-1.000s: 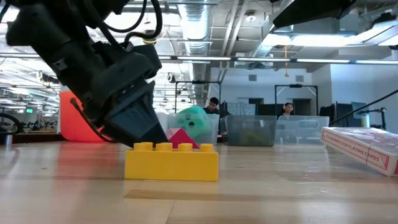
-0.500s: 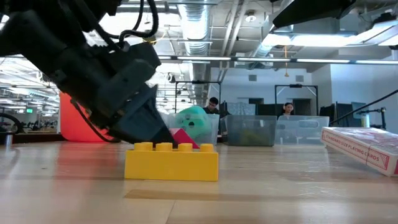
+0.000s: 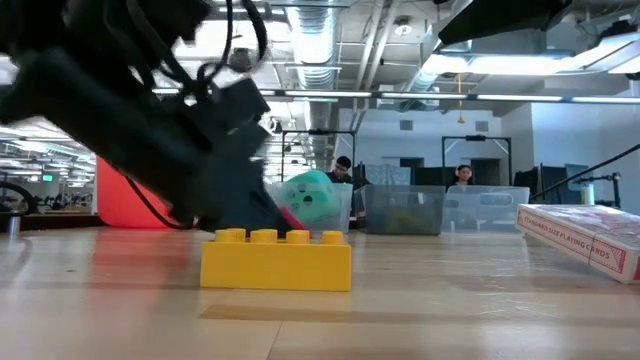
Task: Pick & Place Toys
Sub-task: Put the triangle red game piece into the black bin
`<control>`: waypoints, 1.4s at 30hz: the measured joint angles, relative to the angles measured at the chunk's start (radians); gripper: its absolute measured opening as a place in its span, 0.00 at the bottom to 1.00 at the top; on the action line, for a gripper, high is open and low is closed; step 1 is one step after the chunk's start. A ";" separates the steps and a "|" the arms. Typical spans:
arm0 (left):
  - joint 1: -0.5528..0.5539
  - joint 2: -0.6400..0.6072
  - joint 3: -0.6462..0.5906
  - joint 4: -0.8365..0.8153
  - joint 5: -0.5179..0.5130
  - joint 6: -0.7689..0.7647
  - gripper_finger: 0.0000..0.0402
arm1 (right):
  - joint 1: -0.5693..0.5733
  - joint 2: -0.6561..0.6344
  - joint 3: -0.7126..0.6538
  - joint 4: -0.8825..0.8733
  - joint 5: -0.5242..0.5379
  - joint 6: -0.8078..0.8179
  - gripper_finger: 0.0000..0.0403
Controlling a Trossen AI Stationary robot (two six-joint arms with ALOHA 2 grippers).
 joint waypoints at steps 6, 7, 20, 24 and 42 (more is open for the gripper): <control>-0.012 -0.216 0.003 0.011 0.195 0.309 0.33 | -0.015 0.000 0.000 -0.005 0.000 -0.029 0.73; -0.012 -0.250 0.002 0.010 0.244 0.346 0.33 | -0.018 0.000 0.000 0.002 0.001 -0.047 0.73; -0.006 -0.484 0.002 -0.010 0.660 0.472 0.33 | -0.011 0.155 0.003 0.403 0.025 -0.899 0.70; 0.029 -0.484 0.002 -0.015 0.591 0.434 0.33 | -0.022 0.262 0.039 0.560 0.078 -1.219 0.69; 0.107 -0.479 0.003 -0.008 0.657 0.340 0.33 | -0.023 0.343 0.179 0.613 0.240 -1.423 0.68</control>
